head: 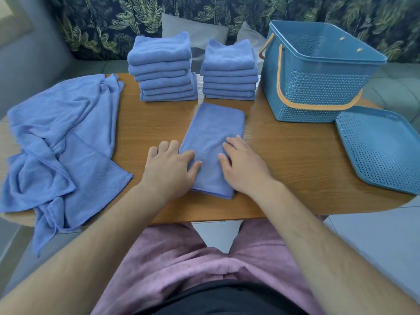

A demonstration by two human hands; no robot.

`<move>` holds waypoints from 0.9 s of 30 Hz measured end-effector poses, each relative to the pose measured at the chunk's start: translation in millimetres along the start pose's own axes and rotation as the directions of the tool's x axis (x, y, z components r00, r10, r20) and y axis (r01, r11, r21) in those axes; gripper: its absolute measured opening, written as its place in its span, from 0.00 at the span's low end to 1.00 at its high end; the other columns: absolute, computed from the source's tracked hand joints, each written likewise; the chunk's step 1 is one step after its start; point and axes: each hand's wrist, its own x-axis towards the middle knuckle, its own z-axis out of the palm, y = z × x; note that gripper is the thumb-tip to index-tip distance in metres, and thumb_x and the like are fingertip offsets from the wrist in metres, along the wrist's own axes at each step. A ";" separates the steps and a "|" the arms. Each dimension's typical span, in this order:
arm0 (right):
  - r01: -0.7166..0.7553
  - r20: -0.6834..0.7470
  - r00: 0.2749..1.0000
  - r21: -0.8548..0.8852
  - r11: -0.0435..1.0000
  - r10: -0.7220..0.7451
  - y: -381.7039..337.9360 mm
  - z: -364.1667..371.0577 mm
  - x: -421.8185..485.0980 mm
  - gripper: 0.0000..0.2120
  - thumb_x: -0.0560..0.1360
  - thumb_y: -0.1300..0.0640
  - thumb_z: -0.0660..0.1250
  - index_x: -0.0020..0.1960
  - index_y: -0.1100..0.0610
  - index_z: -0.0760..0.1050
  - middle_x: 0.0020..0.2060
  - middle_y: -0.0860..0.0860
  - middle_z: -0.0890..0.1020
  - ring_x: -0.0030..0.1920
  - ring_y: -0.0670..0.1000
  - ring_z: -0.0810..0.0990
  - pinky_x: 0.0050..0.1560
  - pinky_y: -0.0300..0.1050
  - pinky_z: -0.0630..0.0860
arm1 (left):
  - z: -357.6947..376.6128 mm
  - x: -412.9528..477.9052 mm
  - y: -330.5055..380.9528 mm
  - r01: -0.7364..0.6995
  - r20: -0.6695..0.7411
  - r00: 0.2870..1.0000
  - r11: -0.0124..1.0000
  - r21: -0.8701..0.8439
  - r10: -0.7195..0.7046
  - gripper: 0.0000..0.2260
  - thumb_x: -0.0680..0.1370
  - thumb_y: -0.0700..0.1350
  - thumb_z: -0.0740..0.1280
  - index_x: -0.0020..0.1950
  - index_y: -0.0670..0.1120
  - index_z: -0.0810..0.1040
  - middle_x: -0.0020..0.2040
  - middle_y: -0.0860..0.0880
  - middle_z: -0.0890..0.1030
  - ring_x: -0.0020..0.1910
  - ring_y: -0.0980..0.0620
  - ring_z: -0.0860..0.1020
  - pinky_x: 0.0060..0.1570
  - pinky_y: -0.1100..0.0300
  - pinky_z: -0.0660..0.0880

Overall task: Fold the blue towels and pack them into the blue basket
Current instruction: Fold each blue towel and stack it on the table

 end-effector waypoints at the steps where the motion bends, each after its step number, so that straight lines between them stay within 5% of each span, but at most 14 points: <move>1: 0.044 0.006 0.999 0.051 0.998 -0.044 4.9 -2.0 -3.3 0.23 0.84 0.50 0.58 0.76 0.58 0.69 0.78 0.51 0.66 0.81 0.52 0.55 0.79 0.48 0.54 | -0.5 -3.9 -2.5 -0.031 -0.022 0.999 0.997 -0.071 0.030 0.18 0.80 0.62 0.57 0.58 0.55 0.81 0.53 0.50 0.72 0.56 0.45 0.71 0.55 0.49 0.65; 4: 0.150 0.102 0.983 0.052 0.987 -0.154 8.1 -3.3 -22.3 0.25 0.85 0.46 0.56 0.80 0.49 0.63 0.81 0.45 0.59 0.82 0.48 0.48 0.80 0.50 0.52 | 4.5 -9.6 -8.8 -0.152 -0.023 0.988 0.954 -0.259 0.151 0.20 0.79 0.63 0.54 0.66 0.59 0.77 0.71 0.53 0.69 0.73 0.48 0.65 0.68 0.48 0.63; 6: 0.161 0.155 0.976 -0.029 0.987 -0.155 10.1 0.2 -33.8 0.26 0.85 0.42 0.52 0.81 0.45 0.57 0.82 0.42 0.53 0.82 0.47 0.44 0.80 0.49 0.48 | 11.3 -11.5 -9.0 -0.192 0.061 0.974 0.940 -0.283 0.217 0.27 0.79 0.65 0.47 0.75 0.62 0.68 0.81 0.56 0.56 0.81 0.53 0.50 0.78 0.48 0.50; 10: 0.136 0.131 0.983 -0.042 0.990 -0.130 19.6 4.0 -45.5 0.26 0.85 0.40 0.46 0.81 0.42 0.56 0.82 0.40 0.51 0.82 0.48 0.43 0.81 0.50 0.44 | 17.1 -10.7 -18.8 -0.154 0.267 0.936 0.950 -0.271 0.228 0.24 0.83 0.64 0.44 0.80 0.65 0.51 0.81 0.64 0.46 0.80 0.61 0.42 0.79 0.52 0.40; 13: 0.174 0.062 0.981 0.130 0.976 -0.183 29.0 0.6 -52.8 0.23 0.83 0.43 0.54 0.77 0.44 0.68 0.79 0.42 0.62 0.81 0.51 0.54 0.80 0.44 0.48 | 13.8 -12.3 -35.0 -0.128 0.296 0.930 0.945 -0.300 0.220 0.23 0.84 0.62 0.45 0.80 0.66 0.50 0.80 0.66 0.46 0.79 0.64 0.42 0.79 0.54 0.41; 17: 0.259 -0.039 0.965 0.294 0.920 -0.259 35.4 -16.6 -50.7 0.17 0.71 0.56 0.68 0.58 0.49 0.84 0.59 0.45 0.78 0.63 0.49 0.70 0.69 0.30 0.58 | 14.5 -11.4 -45.0 -0.164 0.212 0.941 0.904 -0.394 0.263 0.27 0.81 0.63 0.48 0.79 0.61 0.60 0.80 0.64 0.53 0.80 0.63 0.47 0.78 0.55 0.45; 21: 0.219 0.178 0.945 0.283 0.934 -0.275 35.1 -32.7 -51.5 0.25 0.64 0.53 0.68 0.61 0.42 0.80 0.57 0.42 0.74 0.62 0.44 0.66 0.67 0.27 0.57 | 12.1 -11.0 -38.2 -0.291 -0.004 0.949 0.873 -0.391 0.315 0.20 0.81 0.58 0.58 0.70 0.57 0.76 0.76 0.59 0.69 0.79 0.58 0.58 0.76 0.52 0.55; 24: 0.247 0.166 0.941 0.254 0.935 -0.294 39.2 -29.2 -53.9 0.24 0.68 0.50 0.76 0.63 0.41 0.79 0.59 0.41 0.73 0.64 0.45 0.65 0.69 0.31 0.57 | 5.7 -12.9 -21.9 -0.452 -0.096 0.883 0.775 -0.441 0.460 0.14 0.80 0.53 0.64 0.62 0.52 0.82 0.67 0.55 0.78 0.70 0.54 0.73 0.66 0.51 0.71; 27: 0.345 0.034 0.934 0.171 0.923 -0.356 38.8 -21.4 -52.4 0.18 0.72 0.42 0.73 0.61 0.42 0.81 0.56 0.42 0.74 0.60 0.48 0.68 0.68 0.43 0.67 | 1.0 -15.6 -8.9 -0.498 -0.134 0.855 0.718 -0.486 0.502 0.11 0.80 0.52 0.66 0.58 0.49 0.84 0.60 0.53 0.80 0.59 0.53 0.79 0.56 0.51 0.75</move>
